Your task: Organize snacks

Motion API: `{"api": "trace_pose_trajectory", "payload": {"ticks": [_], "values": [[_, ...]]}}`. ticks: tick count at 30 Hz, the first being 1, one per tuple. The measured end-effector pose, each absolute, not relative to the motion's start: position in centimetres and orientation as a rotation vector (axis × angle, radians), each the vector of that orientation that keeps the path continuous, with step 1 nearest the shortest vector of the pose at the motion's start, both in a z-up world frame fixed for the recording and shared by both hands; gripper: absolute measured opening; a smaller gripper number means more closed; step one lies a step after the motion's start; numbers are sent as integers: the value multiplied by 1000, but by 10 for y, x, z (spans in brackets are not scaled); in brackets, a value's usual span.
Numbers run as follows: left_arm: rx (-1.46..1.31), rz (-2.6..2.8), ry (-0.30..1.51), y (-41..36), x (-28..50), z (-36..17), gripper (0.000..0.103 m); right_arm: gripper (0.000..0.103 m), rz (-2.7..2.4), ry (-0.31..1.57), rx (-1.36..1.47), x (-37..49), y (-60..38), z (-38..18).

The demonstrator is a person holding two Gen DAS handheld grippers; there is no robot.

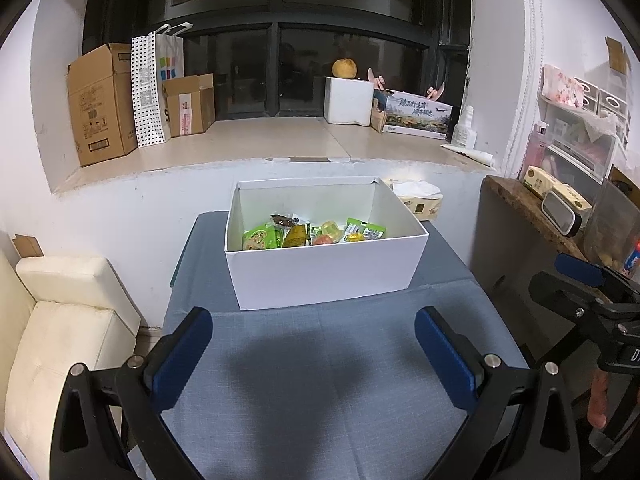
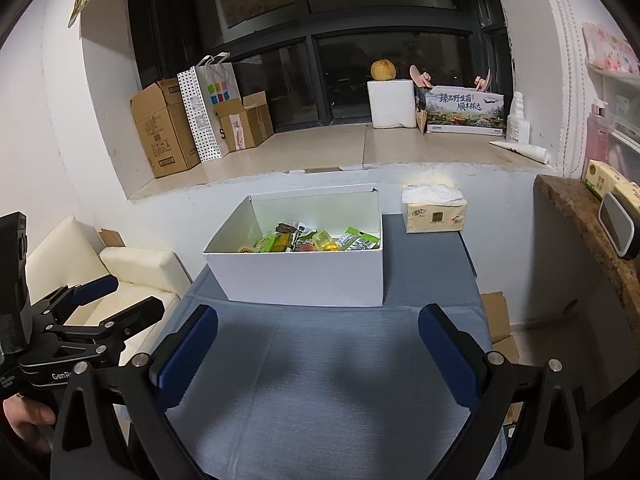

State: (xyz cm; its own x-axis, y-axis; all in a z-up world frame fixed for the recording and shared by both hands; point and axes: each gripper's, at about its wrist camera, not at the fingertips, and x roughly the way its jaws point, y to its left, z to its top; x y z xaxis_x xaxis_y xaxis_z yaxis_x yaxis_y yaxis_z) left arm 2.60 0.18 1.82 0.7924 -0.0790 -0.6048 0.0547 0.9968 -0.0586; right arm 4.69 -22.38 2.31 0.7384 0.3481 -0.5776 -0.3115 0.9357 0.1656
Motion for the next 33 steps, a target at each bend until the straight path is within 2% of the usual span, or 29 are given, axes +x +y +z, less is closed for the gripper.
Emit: {"api": "trace_pose_trajectory", "payload": {"ticks": [33], "values": [[-31,-81,655,-2,26,19,103,103,362,664,61,47,-219,19]]}}
